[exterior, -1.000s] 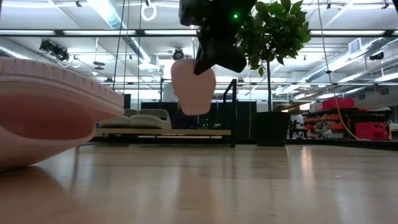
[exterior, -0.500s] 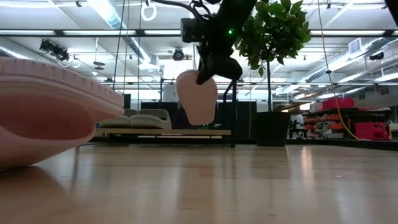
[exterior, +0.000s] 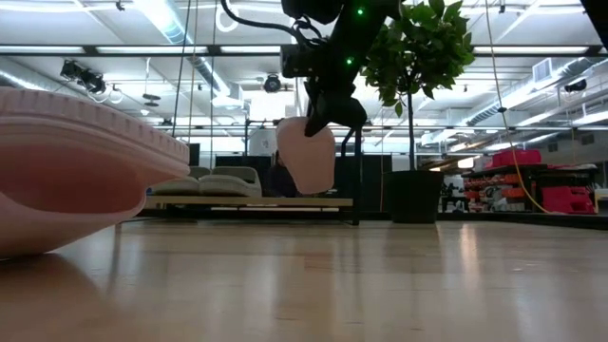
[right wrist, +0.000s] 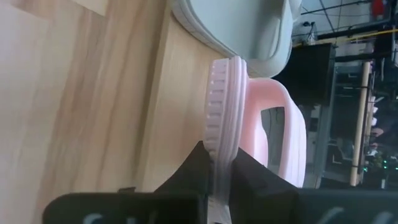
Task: Pick and place slides into the shelf
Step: Put the bottom pink slipper on the shelf, then put the pink slipper on the shelf
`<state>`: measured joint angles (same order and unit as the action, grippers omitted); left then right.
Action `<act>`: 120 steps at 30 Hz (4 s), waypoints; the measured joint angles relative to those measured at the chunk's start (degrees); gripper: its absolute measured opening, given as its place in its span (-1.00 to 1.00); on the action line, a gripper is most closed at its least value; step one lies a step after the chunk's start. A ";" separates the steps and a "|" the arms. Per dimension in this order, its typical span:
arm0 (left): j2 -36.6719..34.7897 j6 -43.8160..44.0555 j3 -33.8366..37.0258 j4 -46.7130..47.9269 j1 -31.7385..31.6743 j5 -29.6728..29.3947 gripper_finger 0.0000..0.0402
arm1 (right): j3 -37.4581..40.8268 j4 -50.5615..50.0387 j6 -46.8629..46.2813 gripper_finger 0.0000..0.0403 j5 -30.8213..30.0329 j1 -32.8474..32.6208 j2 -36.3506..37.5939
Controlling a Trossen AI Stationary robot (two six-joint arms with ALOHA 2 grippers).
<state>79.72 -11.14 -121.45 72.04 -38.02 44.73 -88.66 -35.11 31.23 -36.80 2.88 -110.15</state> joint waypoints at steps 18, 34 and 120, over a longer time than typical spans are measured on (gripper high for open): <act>0.02 -0.02 0.00 -0.11 0.00 -0.13 -0.19 | 0.00 -4.67 -3.84 -0.85 5.43 1.52 0.07; 0.02 -0.06 0.00 -0.16 0.00 -0.13 -0.21 | 0.00 -6.57 -7.25 -0.86 12.94 3.10 0.11; 0.03 -3.28 0.02 5.30 0.01 -0.15 -0.26 | 0.02 -11.62 -22.13 -0.44 37.75 -3.18 0.02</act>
<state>79.76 -14.41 -121.43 77.34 -38.01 44.59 -88.64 -46.73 9.09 0.95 -0.29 -110.13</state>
